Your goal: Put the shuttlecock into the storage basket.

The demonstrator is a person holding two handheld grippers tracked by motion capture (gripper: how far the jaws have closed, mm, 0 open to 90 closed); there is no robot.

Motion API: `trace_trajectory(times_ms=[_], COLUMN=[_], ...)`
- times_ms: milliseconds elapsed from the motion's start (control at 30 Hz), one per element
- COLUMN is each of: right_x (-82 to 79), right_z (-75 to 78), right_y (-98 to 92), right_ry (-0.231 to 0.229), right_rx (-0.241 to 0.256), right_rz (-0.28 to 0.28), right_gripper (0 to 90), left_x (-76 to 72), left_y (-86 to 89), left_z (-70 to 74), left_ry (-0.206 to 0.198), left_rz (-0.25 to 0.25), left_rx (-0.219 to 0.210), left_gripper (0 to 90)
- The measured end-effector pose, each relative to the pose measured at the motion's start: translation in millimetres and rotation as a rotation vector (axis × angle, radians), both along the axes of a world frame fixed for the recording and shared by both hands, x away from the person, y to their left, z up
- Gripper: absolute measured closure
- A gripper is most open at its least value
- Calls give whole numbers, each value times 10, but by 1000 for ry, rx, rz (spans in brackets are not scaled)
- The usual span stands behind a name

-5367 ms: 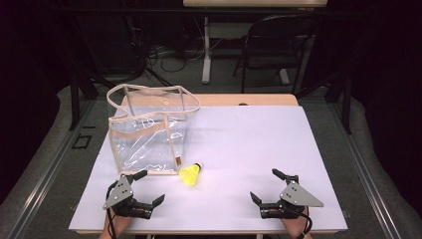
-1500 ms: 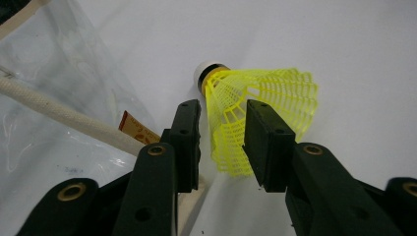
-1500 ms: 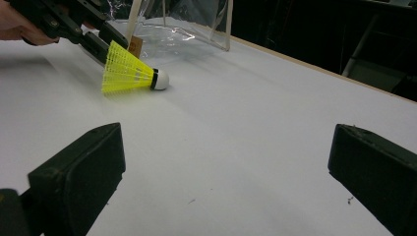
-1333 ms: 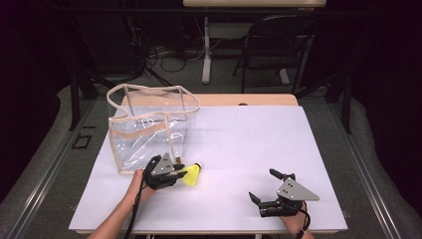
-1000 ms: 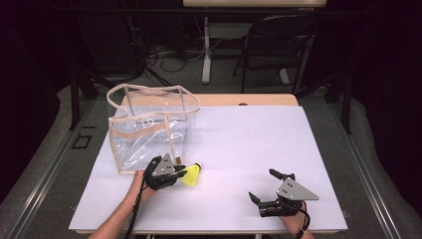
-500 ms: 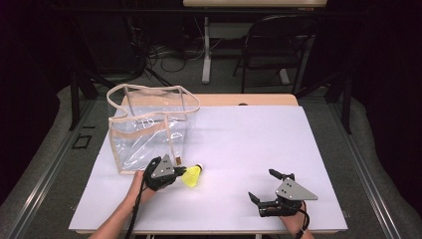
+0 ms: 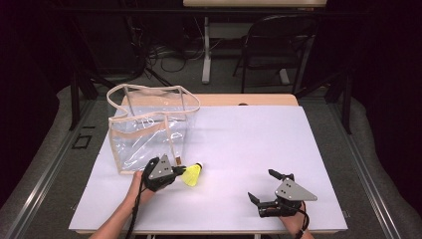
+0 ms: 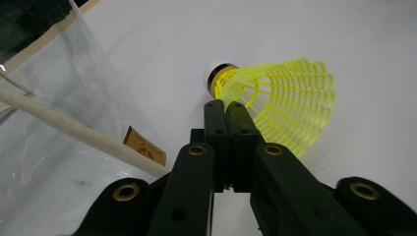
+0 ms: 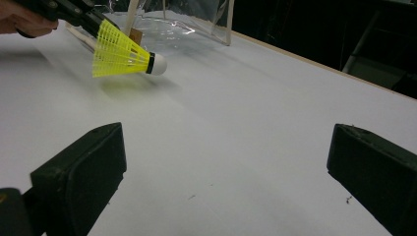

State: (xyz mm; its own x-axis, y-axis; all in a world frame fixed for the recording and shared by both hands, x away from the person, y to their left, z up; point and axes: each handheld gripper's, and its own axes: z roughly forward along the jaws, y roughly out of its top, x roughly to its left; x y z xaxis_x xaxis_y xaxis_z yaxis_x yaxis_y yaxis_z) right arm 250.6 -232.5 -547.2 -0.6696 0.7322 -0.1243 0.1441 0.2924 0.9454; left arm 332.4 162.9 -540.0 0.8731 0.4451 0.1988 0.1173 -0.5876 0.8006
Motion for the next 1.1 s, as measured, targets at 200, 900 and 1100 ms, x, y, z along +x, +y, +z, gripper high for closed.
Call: trace_trajectory(times_ms=[200,900,1100], right_x=[3,0,4], right_z=[-5,14,6], right_y=[-2,21,23], right_ry=[0,-4,0], right_rx=[0,-3,-1], right_rz=[3,10,8], right_gripper=[11,13,13], left_x=[8,-5,-1], left_y=[14,33,57], left_z=[20,116,146], left_ry=[1,-12,-11], left_rz=[10,23,29], left_rx=[-10,-30,-50], left_gripper=[893,893,893])
